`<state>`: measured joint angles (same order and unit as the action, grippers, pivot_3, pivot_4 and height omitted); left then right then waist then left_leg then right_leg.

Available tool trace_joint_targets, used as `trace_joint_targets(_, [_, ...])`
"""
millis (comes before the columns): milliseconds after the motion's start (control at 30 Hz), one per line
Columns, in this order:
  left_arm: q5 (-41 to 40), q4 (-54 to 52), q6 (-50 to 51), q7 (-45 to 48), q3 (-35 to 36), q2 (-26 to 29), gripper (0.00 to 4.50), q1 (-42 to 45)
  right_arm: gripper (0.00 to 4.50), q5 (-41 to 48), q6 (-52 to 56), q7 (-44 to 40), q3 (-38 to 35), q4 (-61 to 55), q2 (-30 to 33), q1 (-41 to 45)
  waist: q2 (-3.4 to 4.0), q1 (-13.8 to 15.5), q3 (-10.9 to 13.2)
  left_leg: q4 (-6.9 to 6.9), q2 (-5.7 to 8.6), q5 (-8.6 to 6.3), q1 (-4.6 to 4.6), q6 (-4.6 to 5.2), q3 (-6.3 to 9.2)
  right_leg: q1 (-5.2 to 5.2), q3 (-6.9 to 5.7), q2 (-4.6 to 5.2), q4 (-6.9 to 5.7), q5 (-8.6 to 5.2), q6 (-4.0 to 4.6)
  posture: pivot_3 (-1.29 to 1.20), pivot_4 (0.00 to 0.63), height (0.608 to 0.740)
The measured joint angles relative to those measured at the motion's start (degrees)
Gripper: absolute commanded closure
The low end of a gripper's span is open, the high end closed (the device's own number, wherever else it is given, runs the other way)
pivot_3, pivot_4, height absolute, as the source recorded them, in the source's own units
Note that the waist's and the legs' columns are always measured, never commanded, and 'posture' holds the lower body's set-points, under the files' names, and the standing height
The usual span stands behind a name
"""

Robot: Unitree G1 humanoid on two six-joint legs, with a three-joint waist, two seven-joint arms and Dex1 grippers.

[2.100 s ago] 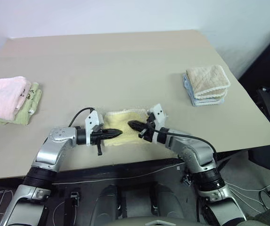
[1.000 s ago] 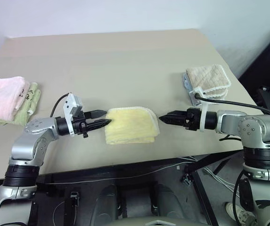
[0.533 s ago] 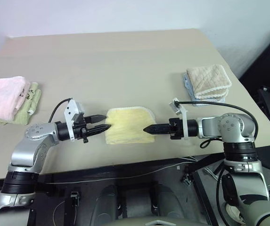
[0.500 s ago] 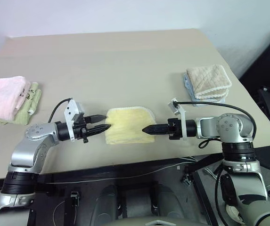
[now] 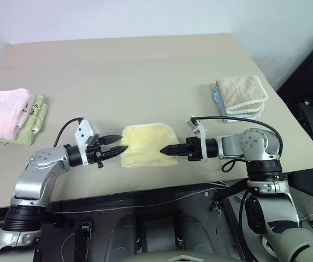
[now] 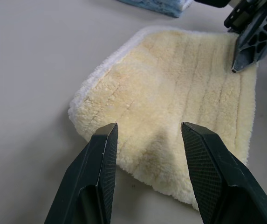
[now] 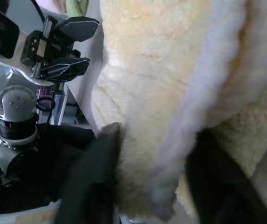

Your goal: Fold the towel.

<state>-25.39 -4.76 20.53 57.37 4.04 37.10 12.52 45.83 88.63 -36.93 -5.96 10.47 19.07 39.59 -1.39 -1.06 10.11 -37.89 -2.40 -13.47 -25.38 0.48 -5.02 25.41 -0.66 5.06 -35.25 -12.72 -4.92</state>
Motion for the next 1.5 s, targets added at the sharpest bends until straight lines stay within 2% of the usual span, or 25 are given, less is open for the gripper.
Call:
trace_joint_targets(67, [0.02, 0.0, 0.0, -0.09, -0.09, -0.14, 2.21, 0.17, 4.37, 0.03, 0.46, 0.07, -0.07, -0.19, -0.07, -0.04, 0.0, 0.01, 0.0, 0.0, 0.0, 0.0, 0.0, 0.0, 0.0, 0.0, 0.0, 0.0, 0.0, 0.0, 0.0, 0.0, 0.15, 0.74])
trace_joint_targets(100, [0.26, 0.03, -0.02, -0.1, -0.4, -0.14, 2.21, 0.47, 4.47, 0.07, 0.78, 0.15, -0.09, -0.46, -0.17, -0.16, 0.0, 0.04, 0.0, 0.0, 0.0, 0.0, 0.0, 0.0, 0.0, 0.0, 0.0, 0.0, 0.0, 0.0, 0.0, 0.0, 0.15, 0.74])
trace_joint_targets(333, [1.22, 2.56, -1.22, 0.21, -1.07, -0.09, 2.21, 3.33, 4.47, 1.9, 3.45, 2.28, -3.86, -4.66, -2.48, -1.78, 0.0, 0.03, 0.0, 0.01, 0.0, 0.0, -0.01, 0.0, -0.01, 0.01, 0.0, 0.0, 0.0, 0.0, 0.0, 0.0, 0.15, 0.74])
trace_joint_targets(633, [1.75, 7.8, -2.71, 2.1, -1.13, -0.13, 2.21, 6.67, 4.47, 9.33, 3.48, 8.64, -12.06, -10.24, -0.75, -1.01, 0.0, 0.07, 0.0, 0.02, 0.0, 0.0, -0.01, 0.0, -0.01, 0.01, 0.0, 0.0, 0.02, 0.0, 0.0, 0.0, 0.15, 0.74])
trace_joint_targets(800, [3.19, 10.95, -4.65, 3.83, -2.14, -0.09, 2.21, 7.53, 4.47, 7.44, 1.45, 9.56, -6.09, -18.42, 1.24, -7.16, 0.0, 0.05, 0.0, 0.15, 0.01, 0.0, -0.02, 0.01, -0.03, 0.03, -0.01, 0.0, 0.1, 0.0, 0.0, 0.0, 0.15, 0.74])
trace_joint_targets(933, [3.53, 11.45, -5.29, 4.61, -2.58, -0.11, 2.21, 7.65, 3.46, 7.44, 1.42, 9.19, -4.08, -21.48, 1.24, -9.41, 0.0, 0.01, 0.0, 0.14, 0.01, 0.01, -0.01, 0.01, -0.04, 0.03, 0.0, 0.0, 0.08, 0.0, 0.0, 0.0, 0.15, 0.74])
trace_joint_targets(1167, [3.98, 12.6, -6.34, 5.15, -2.76, -0.11, 2.21, 7.69, 1.08, 7.29, 0.85, 8.9, -2.14, -22.75, 1.1, -10.48, 0.0, 0.04, 0.0, 0.14, 0.0, 0.01, -0.01, 0.01, -0.03, 0.03, 0.0, -0.01, 0.09, 0.0, 0.0, 0.0, 0.15, 0.74])
trace_joint_targets(1267, [4.05, 12.66, -6.43, 5.38, -2.78, -0.08, 2.21, 7.68, 0.1, 7.34, 1.44, 7.94, -1.48, -22.61, 2.97, -10.58, 0.0, 0.16, 0.0, 0.14, 0.01, 0.01, -0.01, 0.01, -0.02, 0.02, -0.01, 0.0, 0.09, -0.01, 0.0, 0.0, 0.15, 0.74])
trace_joint_targets(1500, [4.91, 13.58, -7.48, 5.93, -2.78, 0.07, 2.21, 7.47, 0.04, 7.41, 2.74, 1.73, -1.31, -20.18, 15.67, -9.35, 0.0, 0.23, 0.01, 0.17, 0.02, 0.0, -0.01, 0.01, -0.02, 0.04, 0.0, 0.03, 0.14, -0.01, 0.01, 0.0, 0.15, 0.74])
